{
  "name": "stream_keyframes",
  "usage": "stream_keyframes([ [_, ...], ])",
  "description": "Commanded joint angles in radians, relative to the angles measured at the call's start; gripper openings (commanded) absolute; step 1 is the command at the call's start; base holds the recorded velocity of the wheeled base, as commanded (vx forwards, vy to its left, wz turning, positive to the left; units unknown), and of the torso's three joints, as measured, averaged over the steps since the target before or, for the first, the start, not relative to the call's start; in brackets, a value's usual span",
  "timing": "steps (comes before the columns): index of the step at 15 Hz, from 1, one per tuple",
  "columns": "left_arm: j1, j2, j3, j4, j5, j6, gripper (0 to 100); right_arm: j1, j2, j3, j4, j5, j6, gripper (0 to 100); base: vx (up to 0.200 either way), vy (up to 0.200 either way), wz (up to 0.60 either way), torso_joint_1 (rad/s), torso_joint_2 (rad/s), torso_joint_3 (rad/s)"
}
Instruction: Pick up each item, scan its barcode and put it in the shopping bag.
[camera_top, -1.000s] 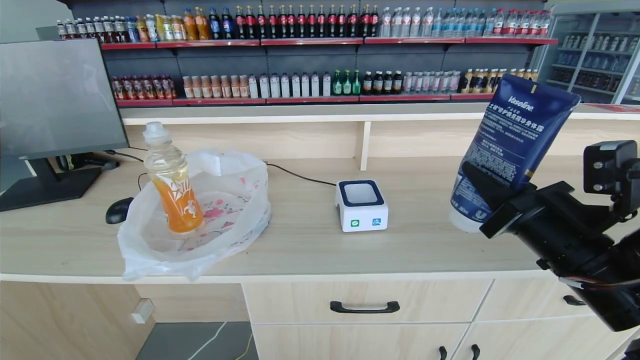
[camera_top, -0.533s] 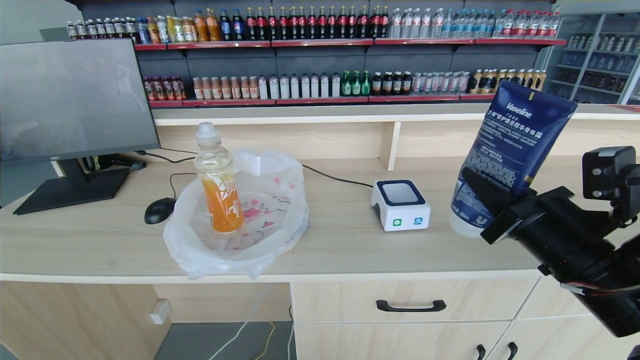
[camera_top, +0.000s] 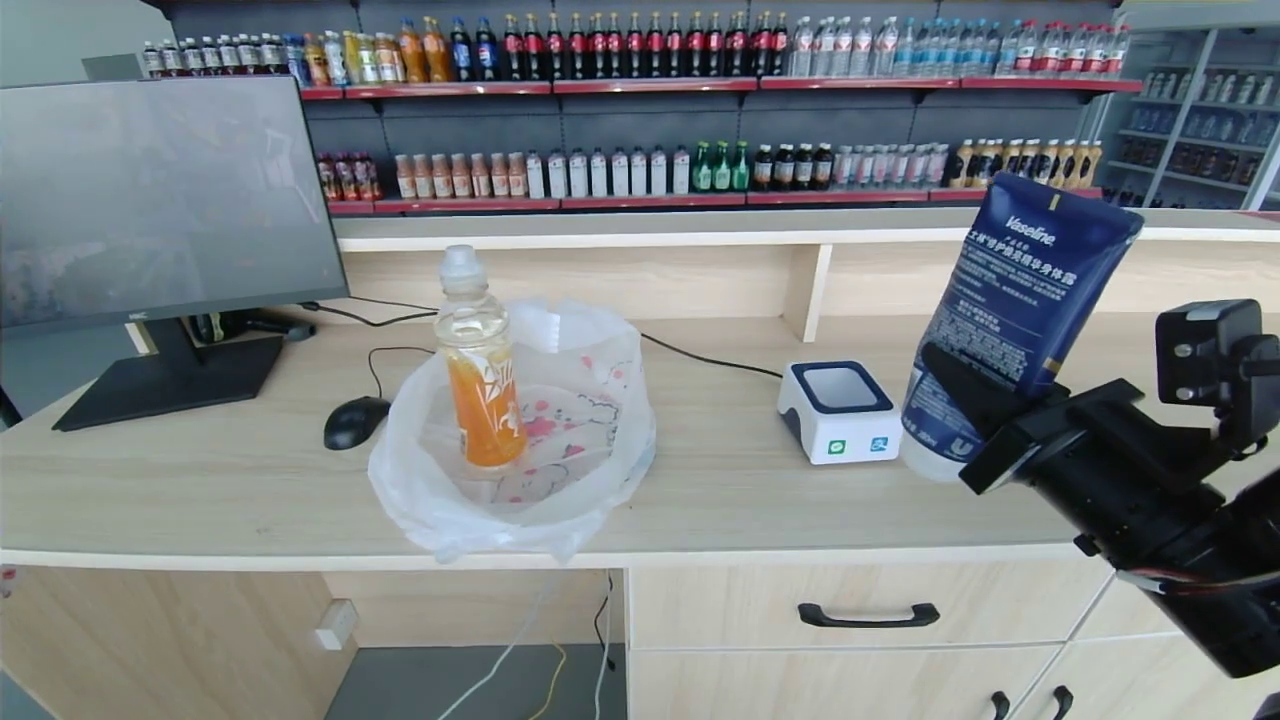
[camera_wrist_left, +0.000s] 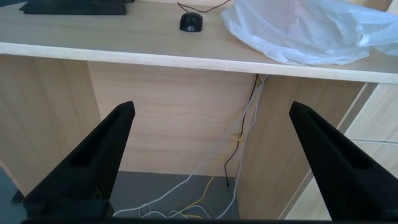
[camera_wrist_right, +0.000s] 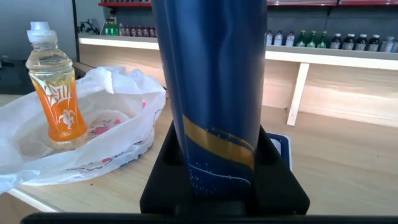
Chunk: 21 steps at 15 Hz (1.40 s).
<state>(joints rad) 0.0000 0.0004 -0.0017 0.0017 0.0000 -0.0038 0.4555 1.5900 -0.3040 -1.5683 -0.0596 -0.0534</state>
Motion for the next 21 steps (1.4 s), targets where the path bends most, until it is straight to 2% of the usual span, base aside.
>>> stream_keyframes([
  [1,0.002,0.000,0.000,0.000,0.000,-0.001,100,0.000,-0.010,0.002,-0.003,0.000,0.000,0,0.000,0.000,0.00,0.000,0.00,0.000],
  [5,0.000,0.000,0.000,0.000,0.000,-0.001,100,0.000,-0.010,0.002,-0.003,0.000,0.000,0,0.000,0.000,0.00,0.000,0.00,0.000],
  [9,0.000,0.000,0.000,0.000,0.000,0.001,100,-0.001,-0.007,0.002,-0.003,0.000,0.000,0,0.000,0.200,0.00,0.000,0.00,0.004],
  [17,0.002,0.000,0.000,0.000,0.000,-0.004,100,-0.055,-0.045,0.025,-0.003,0.000,-0.019,0,0.000,0.000,0.00,0.000,0.00,0.000],
  [21,0.002,0.000,0.000,0.000,0.000,-0.004,100,-0.077,-0.061,0.054,-0.003,0.000,-0.052,0,0.200,0.000,0.00,-0.005,0.00,0.001],
])
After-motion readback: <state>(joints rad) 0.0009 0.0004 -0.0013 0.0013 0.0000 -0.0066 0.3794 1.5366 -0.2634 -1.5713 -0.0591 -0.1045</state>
